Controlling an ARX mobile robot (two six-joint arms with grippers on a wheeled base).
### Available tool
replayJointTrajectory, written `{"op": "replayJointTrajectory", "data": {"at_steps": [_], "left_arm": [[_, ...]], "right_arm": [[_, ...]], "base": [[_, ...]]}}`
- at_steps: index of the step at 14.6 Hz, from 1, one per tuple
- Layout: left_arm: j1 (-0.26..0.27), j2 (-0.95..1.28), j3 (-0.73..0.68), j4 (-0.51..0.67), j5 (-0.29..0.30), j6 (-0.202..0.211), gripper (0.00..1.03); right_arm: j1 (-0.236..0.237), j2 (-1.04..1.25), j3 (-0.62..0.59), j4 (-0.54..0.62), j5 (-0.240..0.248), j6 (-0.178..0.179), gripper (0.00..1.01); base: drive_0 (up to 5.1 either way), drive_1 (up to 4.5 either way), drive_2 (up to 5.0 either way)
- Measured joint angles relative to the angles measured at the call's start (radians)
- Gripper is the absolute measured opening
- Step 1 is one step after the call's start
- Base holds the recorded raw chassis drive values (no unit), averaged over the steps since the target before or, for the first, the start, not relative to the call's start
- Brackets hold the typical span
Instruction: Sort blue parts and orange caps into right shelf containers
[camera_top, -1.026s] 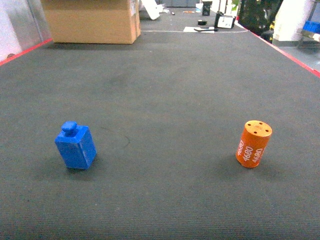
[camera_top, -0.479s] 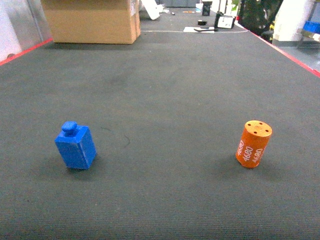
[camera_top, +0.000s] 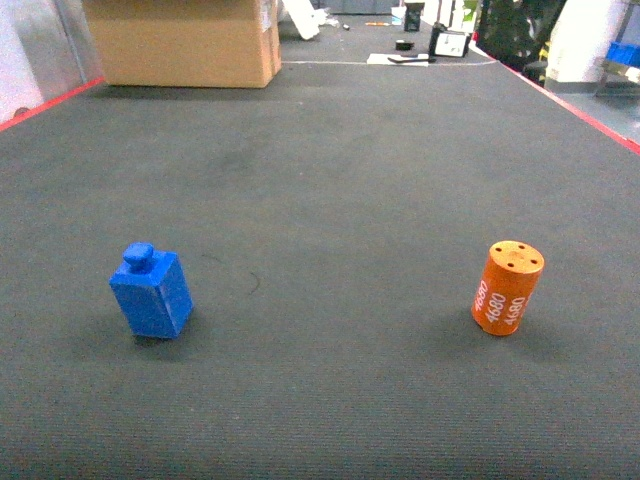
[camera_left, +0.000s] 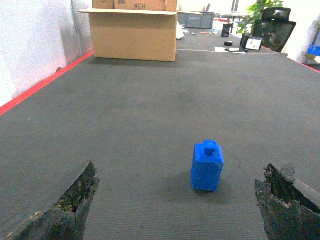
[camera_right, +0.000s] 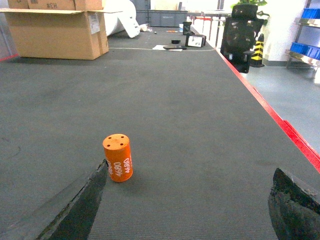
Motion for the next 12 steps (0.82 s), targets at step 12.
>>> {"op": "replayJointTrajectory", "data": {"at_steps": [12], "left_arm": [[-0.012,0.005,0.0,-0.004,-0.023,0.0,0.98]], "right_arm": [[0.0,0.0,0.0,0.0,0.0,0.0,0.98]], "base": [[0.0,0.0,0.0]]}}
